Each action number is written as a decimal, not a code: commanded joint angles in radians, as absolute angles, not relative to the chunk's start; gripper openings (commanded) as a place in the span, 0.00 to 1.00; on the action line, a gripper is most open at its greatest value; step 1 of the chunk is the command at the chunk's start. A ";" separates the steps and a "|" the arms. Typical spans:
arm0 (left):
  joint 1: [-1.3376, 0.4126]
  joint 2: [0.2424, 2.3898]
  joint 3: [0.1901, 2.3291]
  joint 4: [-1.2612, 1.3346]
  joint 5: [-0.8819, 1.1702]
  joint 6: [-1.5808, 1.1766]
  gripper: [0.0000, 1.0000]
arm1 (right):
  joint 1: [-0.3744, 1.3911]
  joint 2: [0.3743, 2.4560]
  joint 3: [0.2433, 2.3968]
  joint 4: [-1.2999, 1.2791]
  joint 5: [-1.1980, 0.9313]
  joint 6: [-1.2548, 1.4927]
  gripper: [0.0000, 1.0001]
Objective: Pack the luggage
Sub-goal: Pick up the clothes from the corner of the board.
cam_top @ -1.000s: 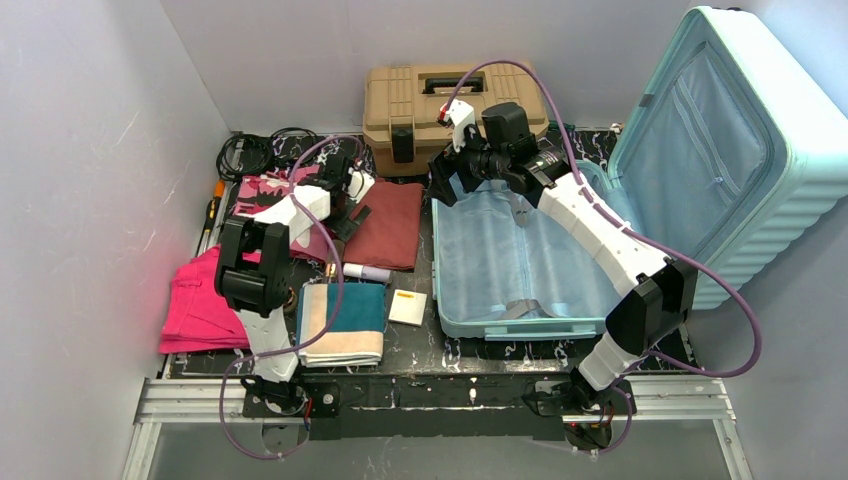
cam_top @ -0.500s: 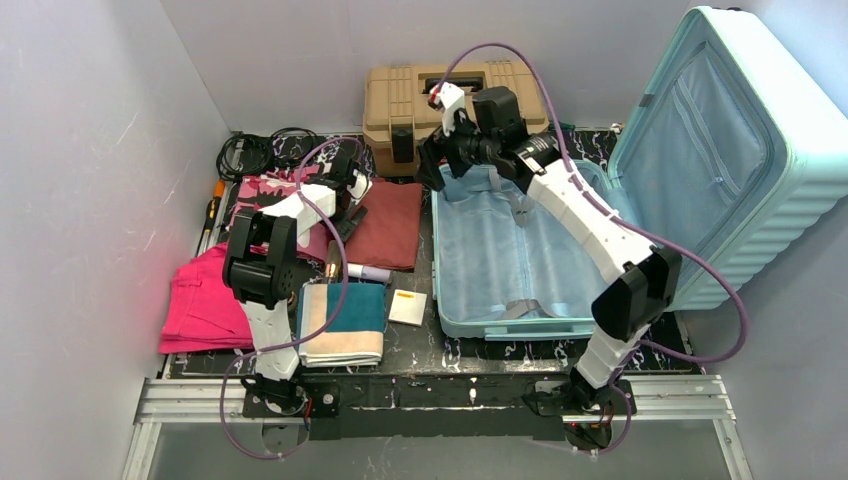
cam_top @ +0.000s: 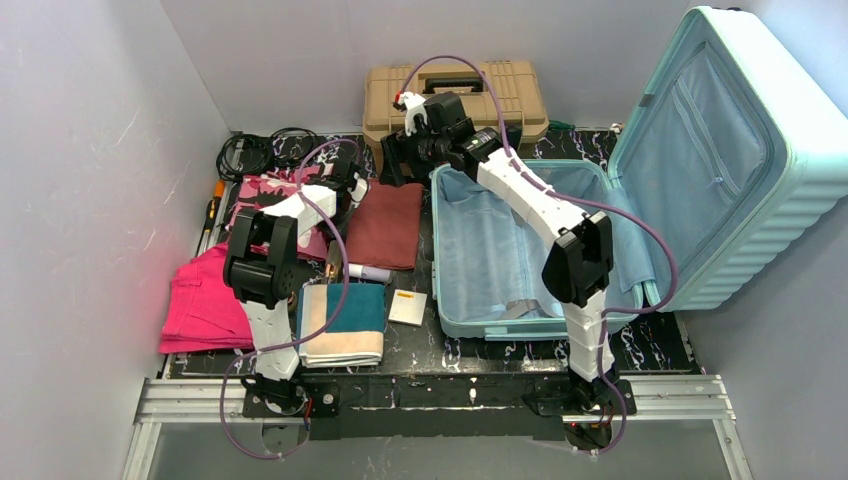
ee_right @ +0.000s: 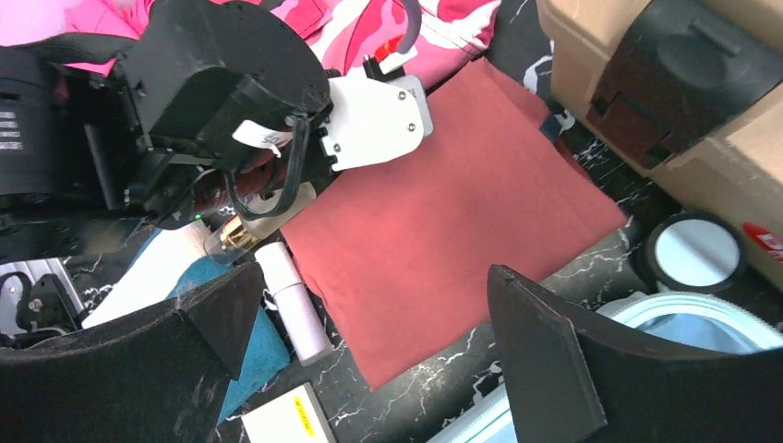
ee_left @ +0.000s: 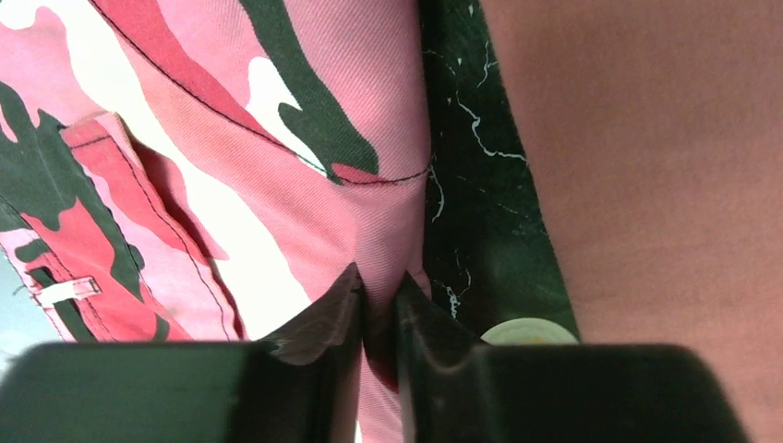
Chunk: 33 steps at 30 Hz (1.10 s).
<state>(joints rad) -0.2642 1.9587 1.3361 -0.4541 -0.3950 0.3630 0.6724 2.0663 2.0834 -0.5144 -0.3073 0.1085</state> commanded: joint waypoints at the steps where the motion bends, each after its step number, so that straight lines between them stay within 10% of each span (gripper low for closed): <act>1: -0.234 1.973 1.355 -0.546 -0.343 0.303 0.06 | 0.682 2.077 2.145 -0.456 -0.324 0.184 1.00; 33: -0.032 1.600 1.210 -0.391 0.277 -0.048 0.00 | 0.727 2.420 2.093 0.028 -0.510 0.820 1.00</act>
<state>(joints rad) -0.0319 1.6764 1.2179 -0.4088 0.1703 0.0395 0.7254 2.3932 2.0762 -0.0418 -0.5171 0.7780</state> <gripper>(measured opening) 0.047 1.001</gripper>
